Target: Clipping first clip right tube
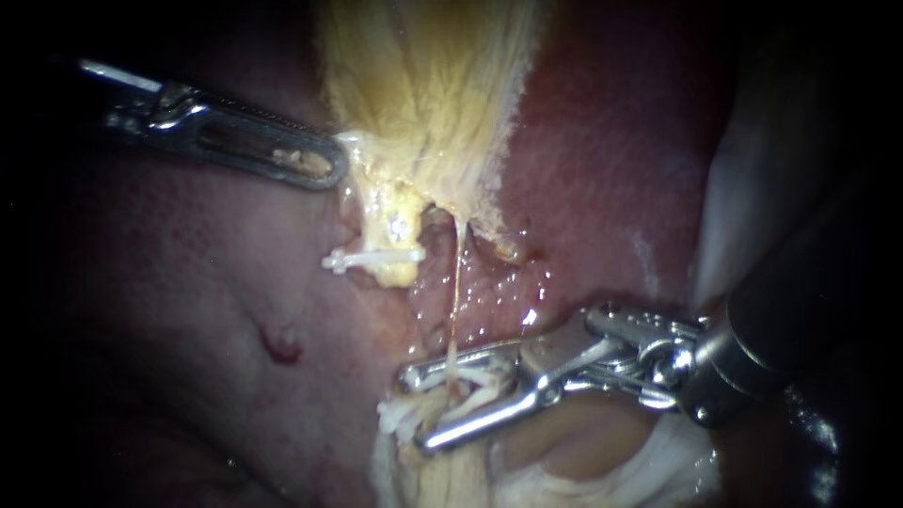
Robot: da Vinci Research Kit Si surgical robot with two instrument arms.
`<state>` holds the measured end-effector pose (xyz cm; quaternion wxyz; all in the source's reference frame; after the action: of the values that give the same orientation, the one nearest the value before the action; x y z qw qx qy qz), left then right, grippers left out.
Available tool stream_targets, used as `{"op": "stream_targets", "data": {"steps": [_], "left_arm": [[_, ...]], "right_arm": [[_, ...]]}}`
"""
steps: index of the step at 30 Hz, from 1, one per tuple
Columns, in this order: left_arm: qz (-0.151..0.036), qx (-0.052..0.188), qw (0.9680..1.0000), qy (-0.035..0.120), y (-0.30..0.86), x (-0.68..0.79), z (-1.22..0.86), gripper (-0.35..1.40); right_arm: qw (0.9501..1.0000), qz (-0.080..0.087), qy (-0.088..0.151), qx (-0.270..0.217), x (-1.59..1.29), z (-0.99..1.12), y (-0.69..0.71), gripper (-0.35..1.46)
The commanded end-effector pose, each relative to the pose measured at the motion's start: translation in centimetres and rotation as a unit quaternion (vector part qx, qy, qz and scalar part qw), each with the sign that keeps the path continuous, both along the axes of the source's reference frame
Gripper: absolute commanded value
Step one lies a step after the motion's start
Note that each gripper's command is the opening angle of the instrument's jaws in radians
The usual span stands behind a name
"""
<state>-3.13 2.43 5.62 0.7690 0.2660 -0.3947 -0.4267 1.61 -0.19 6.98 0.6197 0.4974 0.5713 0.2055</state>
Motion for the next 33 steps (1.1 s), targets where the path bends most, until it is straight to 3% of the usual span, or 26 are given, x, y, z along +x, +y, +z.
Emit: {"op": "stream_targets", "data": {"steps": [1, 5, 9, 19, 23, 33], "left_arm": [[0.000, 0.000, 1.0000, 0.000, 0.00, 0.00, 0.00, -0.35], [0.000, 0.000, 1.0000, 0.000, 0.00, 0.00, 0.00, -0.35], [0.000, 0.000, 1.0000, 0.000, 0.00, 0.00, 0.00, -0.35], [0.000, 0.000, 1.0000, 0.000, 0.00, 0.00, 0.00, -0.35], [0.000, 0.000, 1.0000, 0.000, 0.00, 0.00, 0.00, -0.35], [0.000, 0.000, 1.0000, 0.000, 0.00, 0.00, 0.00, -0.35]], "right_arm": [[1.0000, 0.000, -0.001, 0.000, -0.02, 0.00, 0.01, 0.43], [1.0000, -0.001, 0.000, 0.000, -0.05, 0.01, 0.03, 0.31], [1.0000, -0.002, -0.001, 0.000, -0.08, 0.05, 0.06, 0.05], [0.9999, -0.008, -0.012, -0.005, -0.10, 0.13, 0.12, -0.35], [0.9999, 0.001, -0.016, -0.004, -0.10, 0.12, 0.16, -0.35], [0.9997, -0.003, -0.024, -0.007, -0.12, 0.10, 0.17, -0.35]]}}
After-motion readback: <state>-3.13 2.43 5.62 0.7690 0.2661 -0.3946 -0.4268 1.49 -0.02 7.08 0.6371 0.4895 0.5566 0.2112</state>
